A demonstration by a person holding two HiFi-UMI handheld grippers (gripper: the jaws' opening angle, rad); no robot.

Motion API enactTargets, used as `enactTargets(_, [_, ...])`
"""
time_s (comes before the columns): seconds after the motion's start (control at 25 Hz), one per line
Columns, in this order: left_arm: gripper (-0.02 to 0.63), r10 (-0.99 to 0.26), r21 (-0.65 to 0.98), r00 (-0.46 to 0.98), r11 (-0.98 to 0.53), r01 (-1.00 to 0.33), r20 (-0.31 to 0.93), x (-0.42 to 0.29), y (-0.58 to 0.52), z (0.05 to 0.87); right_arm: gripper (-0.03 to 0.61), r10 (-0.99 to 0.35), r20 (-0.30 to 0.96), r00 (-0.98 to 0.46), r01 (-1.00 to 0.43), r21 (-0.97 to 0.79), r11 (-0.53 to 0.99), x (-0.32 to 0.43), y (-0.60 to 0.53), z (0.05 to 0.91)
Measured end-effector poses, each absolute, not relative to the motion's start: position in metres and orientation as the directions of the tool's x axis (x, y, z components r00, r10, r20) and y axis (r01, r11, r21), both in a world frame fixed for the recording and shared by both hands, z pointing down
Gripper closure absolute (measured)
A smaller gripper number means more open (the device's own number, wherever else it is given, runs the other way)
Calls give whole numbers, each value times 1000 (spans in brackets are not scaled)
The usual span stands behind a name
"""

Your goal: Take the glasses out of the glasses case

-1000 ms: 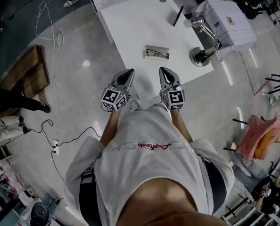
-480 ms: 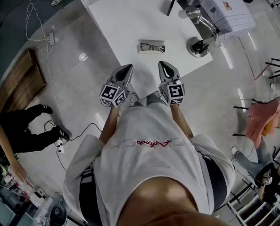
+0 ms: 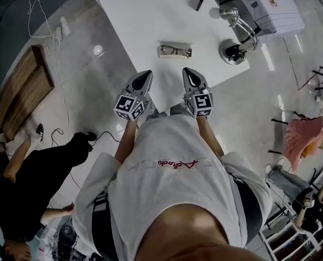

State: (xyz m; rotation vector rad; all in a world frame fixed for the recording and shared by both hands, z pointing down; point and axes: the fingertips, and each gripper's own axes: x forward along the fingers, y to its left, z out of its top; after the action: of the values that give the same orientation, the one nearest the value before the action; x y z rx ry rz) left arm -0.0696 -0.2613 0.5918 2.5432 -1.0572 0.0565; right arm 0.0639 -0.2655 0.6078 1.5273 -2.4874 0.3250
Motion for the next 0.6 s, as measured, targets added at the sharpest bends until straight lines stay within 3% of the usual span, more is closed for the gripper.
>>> enactTargets(0.6, [614,-694,385,678,-572,-724,244,-61,-274,617,581,-786,378,-490,-866,-102,490,75,-322,660])
